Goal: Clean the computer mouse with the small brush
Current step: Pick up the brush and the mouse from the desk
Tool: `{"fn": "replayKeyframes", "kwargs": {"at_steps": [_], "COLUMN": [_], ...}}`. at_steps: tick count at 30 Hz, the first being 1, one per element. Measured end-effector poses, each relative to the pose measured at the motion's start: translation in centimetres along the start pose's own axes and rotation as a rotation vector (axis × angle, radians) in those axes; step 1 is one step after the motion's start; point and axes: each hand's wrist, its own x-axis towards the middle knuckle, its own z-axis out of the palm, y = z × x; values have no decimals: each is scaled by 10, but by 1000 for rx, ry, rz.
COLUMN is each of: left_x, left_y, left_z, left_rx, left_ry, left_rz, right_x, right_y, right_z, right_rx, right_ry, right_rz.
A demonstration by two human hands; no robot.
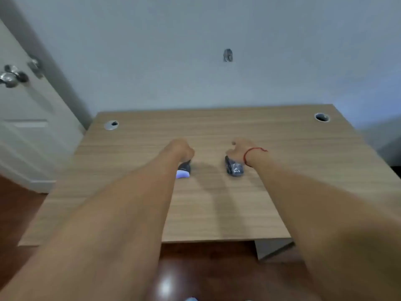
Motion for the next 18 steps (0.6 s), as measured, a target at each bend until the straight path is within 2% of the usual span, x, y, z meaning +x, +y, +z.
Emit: {"fn": "replayKeyframes", "kwargs": {"at_steps": [3, 9, 14, 18], "left_x": [24, 66, 77, 73], "left_y": [-14, -37, -50, -52], "left_z": [36, 95, 121, 132], "left_rx": [-37, -88, -129, -250], "left_ry": [13, 210, 273, 309], "left_rz": [-39, -69, -67, -73], "right_x": [22, 63, 73, 54], "right_y": [14, 38, 49, 57], "right_z": [31, 90, 114, 123], "right_rx": [34, 104, 66, 108], "right_ry": [22, 218, 369, 382], "right_rz": [55, 109, 85, 60]}}
